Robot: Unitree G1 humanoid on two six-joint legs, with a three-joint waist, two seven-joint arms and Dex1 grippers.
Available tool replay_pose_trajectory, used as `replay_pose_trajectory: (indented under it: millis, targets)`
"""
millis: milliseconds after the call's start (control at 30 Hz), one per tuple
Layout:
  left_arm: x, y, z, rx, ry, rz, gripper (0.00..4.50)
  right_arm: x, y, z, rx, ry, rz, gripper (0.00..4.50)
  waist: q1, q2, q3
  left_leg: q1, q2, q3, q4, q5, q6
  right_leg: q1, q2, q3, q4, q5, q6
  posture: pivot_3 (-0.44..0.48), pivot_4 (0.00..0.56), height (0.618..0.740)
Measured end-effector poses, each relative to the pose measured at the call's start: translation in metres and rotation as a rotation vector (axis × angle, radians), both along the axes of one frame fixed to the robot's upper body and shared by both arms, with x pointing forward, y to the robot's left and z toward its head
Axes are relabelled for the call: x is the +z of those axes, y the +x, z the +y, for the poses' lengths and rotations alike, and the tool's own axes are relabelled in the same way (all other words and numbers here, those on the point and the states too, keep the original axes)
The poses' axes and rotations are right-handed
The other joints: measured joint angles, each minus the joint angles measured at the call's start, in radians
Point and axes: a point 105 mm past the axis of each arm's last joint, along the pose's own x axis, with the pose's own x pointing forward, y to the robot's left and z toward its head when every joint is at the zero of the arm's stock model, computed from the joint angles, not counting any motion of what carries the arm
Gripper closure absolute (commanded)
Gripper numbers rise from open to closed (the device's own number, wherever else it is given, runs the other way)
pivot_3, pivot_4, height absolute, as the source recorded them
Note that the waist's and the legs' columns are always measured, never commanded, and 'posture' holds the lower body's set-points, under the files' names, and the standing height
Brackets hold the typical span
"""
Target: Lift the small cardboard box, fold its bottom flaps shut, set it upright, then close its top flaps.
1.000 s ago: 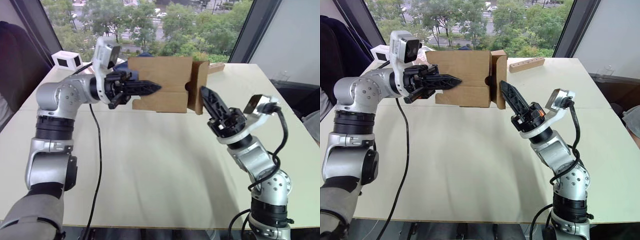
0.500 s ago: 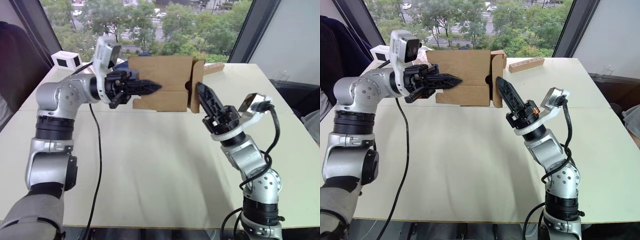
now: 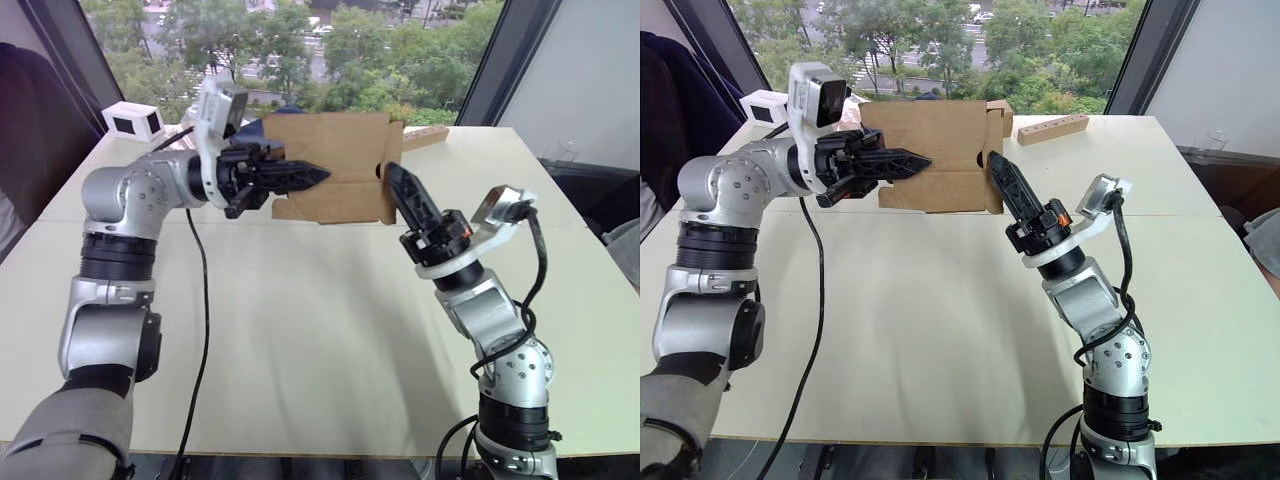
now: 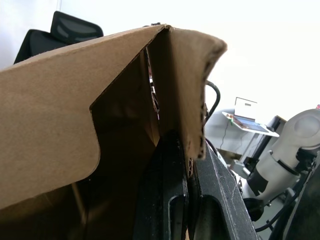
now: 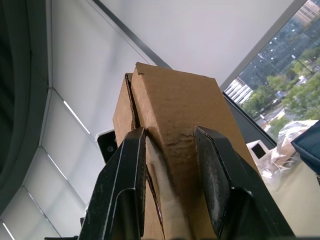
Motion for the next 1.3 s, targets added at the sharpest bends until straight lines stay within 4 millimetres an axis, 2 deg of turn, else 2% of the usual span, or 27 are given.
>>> replay_pose_trajectory:
  millis: [167, 400, 800, 1033, 1300]
  targets:
    - [0.0, 0.0, 0.0, 0.004, -0.008, 0.0, 4.5, 0.002, 0.0, 0.003, 0.012, 0.021, 0.001, 2.99, 0.0, 0.0, 0.0, 0.0, 0.0, 0.0, 0.0, 0.0, 0.0, 0.0, 0.0, 0.0, 0.0, 0.0, 0.0, 0.0, 0.15, 0.74]
    - [0.003, 0.005, -0.004, 0.017, -0.064, -0.002, 4.5, 0.007, 0.0, 0.009, -0.001, 0.135, 0.02, 2.99, 0.0, 0.0, 0.0, 0.0, 0.0, 0.0, 0.0, 0.0, 0.0, 0.0, 0.0, 0.0, 0.0, 0.0, 0.0, 0.0, 0.15, 0.74]
    - [0.001, 0.005, -0.004, 0.027, -0.058, 0.006, 4.5, 0.011, 0.007, 0.008, -0.099, 0.09, -0.001, 2.99, -0.001, 0.0, 0.0, 0.0, 0.0, 0.0, 0.0, 0.0, 0.0, 0.0, 0.0, 0.0, 0.0, 0.0, 0.0, 0.0, 0.15, 0.74]
    - [-0.002, 0.008, -0.003, 0.053, -0.072, 0.028, 4.5, 0.015, 0.009, 0.008, -0.135, 0.124, -0.001, 2.99, -0.002, 0.0, 0.0, 0.0, 0.0, 0.0, 0.0, 0.0, 0.0, 0.0, 0.0, 0.0, 0.0, 0.0, 0.0, 0.0, 0.15, 0.74]
    - [-0.003, 0.008, -0.005, 0.064, -0.116, 0.045, 4.5, 0.02, 0.011, 0.017, -0.152, 0.121, -0.012, 2.99, -0.002, 0.0, 0.0, 0.0, 0.0, 0.0, 0.0, 0.0, 0.0, 0.0, 0.0, 0.0, 0.0, 0.0, 0.0, 0.0, 0.15, 0.74]
